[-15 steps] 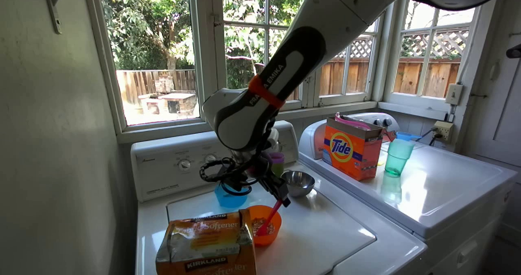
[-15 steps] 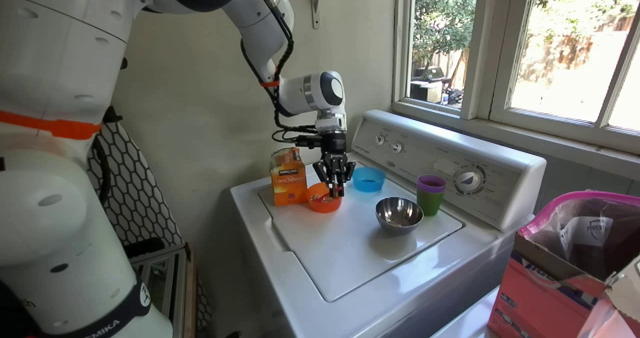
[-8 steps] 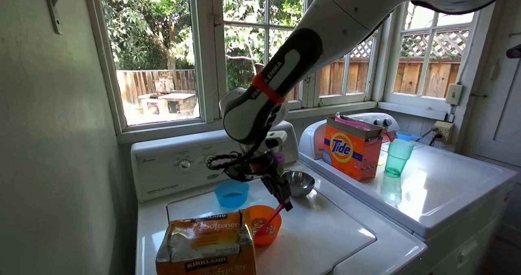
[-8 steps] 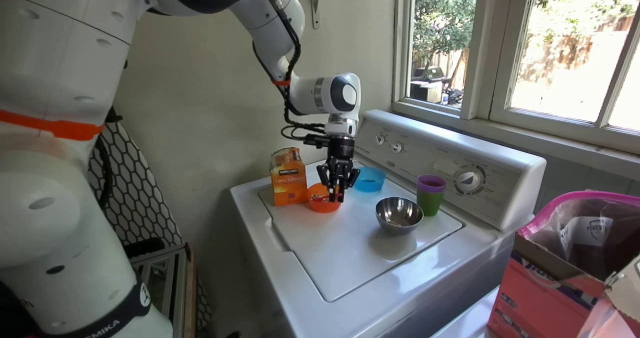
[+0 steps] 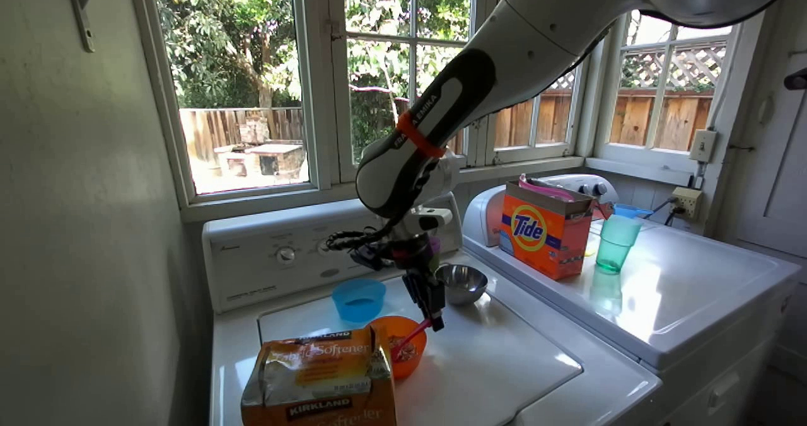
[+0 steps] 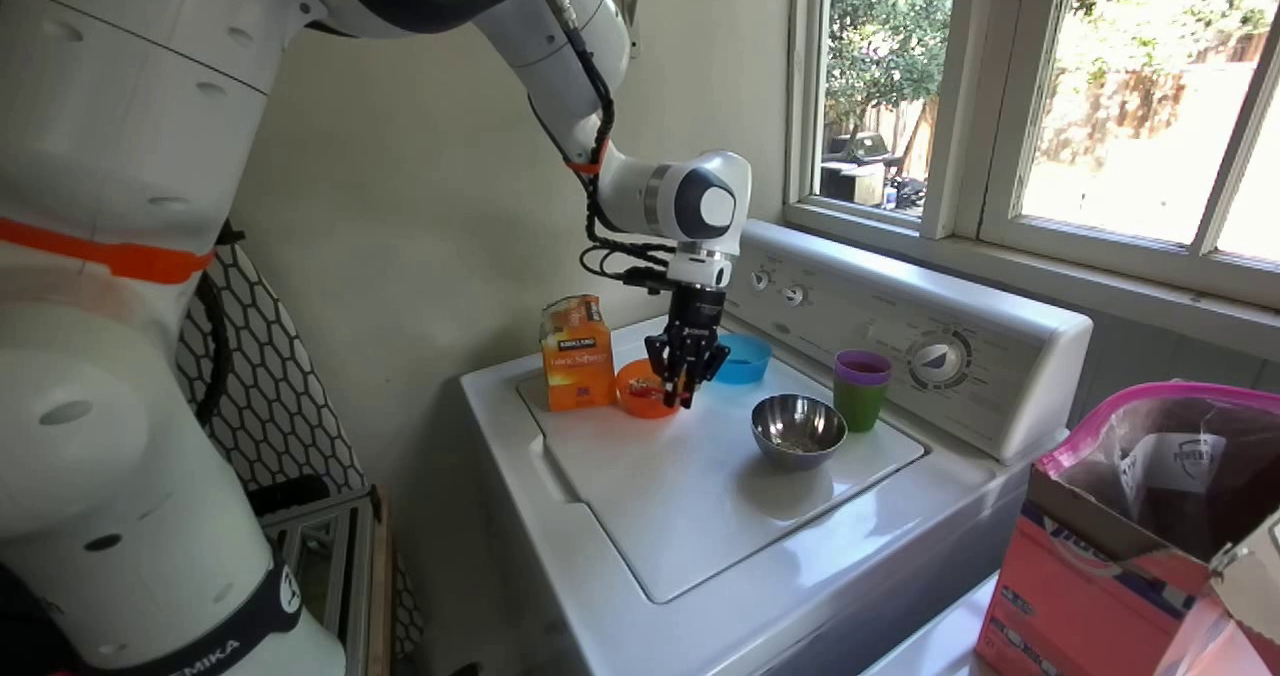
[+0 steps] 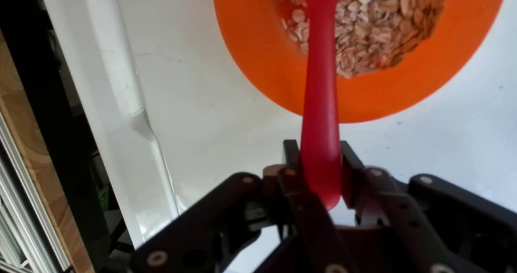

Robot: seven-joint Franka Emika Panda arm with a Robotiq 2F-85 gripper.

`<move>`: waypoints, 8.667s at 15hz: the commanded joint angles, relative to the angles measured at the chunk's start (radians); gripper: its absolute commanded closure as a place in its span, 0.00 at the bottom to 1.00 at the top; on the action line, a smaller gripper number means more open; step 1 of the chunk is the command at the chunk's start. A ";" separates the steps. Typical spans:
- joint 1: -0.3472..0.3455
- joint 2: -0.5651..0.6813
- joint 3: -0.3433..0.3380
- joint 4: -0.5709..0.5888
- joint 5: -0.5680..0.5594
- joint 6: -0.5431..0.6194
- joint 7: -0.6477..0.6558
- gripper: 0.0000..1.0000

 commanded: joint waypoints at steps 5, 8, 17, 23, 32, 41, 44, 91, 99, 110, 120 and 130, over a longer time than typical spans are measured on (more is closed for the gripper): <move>-0.012 -0.001 -0.027 -0.032 0.089 0.113 -0.074 0.94; -0.008 -0.010 -0.041 -0.050 0.079 0.165 -0.086 0.94; 0.000 -0.037 -0.071 -0.088 0.064 0.232 -0.087 0.94; -0.001 -0.076 -0.078 -0.122 0.063 0.263 -0.085 0.94; -0.019 -0.127 -0.069 -0.180 0.084 0.317 -0.117 0.94; -0.073 -0.178 -0.044 -0.263 0.187 0.427 -0.266 0.94; -0.087 -0.192 -0.037 -0.273 0.240 0.410 -0.327 0.94; -0.265 -0.269 -0.223 -0.373 0.369 0.375 -0.230 0.94; -0.255 -0.241 -0.257 -0.327 0.329 0.362 -0.074 0.94; -0.163 -0.244 -0.319 -0.331 -0.083 0.535 0.158 0.94; -0.076 -0.269 -0.364 -0.323 -0.557 0.545 0.323 0.94; -0.059 -0.276 -0.255 -0.264 -1.098 0.411 0.705 0.94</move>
